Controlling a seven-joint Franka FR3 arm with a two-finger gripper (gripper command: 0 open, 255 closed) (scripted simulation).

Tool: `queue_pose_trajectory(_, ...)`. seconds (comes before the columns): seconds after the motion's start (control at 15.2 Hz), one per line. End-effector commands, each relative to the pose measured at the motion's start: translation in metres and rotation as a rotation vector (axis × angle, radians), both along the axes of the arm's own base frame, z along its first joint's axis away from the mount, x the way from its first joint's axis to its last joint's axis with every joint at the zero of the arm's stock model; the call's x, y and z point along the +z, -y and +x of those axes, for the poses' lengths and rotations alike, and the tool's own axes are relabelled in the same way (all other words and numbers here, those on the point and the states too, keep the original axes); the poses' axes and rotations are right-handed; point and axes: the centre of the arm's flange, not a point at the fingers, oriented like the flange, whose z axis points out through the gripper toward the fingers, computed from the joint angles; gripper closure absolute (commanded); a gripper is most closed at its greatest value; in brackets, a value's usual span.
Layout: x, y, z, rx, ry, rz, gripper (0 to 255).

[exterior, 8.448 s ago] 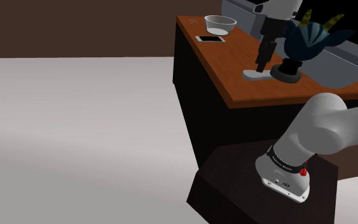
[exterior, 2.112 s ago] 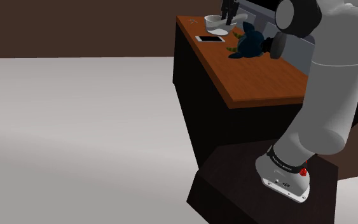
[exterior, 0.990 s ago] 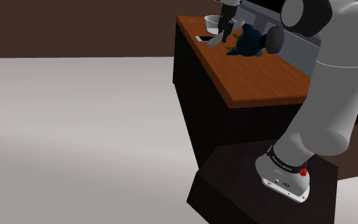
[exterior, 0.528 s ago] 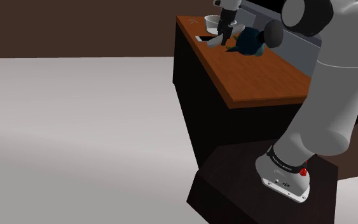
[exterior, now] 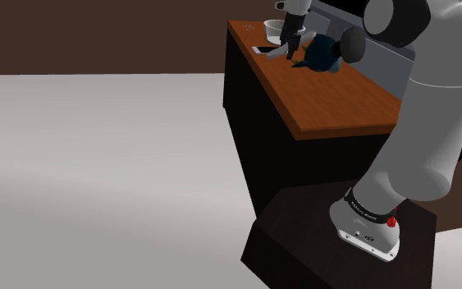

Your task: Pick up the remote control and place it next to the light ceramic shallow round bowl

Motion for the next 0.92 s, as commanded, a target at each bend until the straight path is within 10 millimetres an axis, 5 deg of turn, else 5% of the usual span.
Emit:
queue_pose_trajectory(0.0,-0.001,0.000,0.000,0.000,-0.002,0.001,0)
queue_pose_trajectory(0.07,-0.002,-0.001,0.002,0.000,-0.001,0.001,0)
queue_pose_trajectory(0.33,0.048,0.000,0.003,0.000,-0.001,0.001,0)
queue_pose_trajectory(0.86,0.048,0.000,0.003,0.000,-0.001,0.001,0)
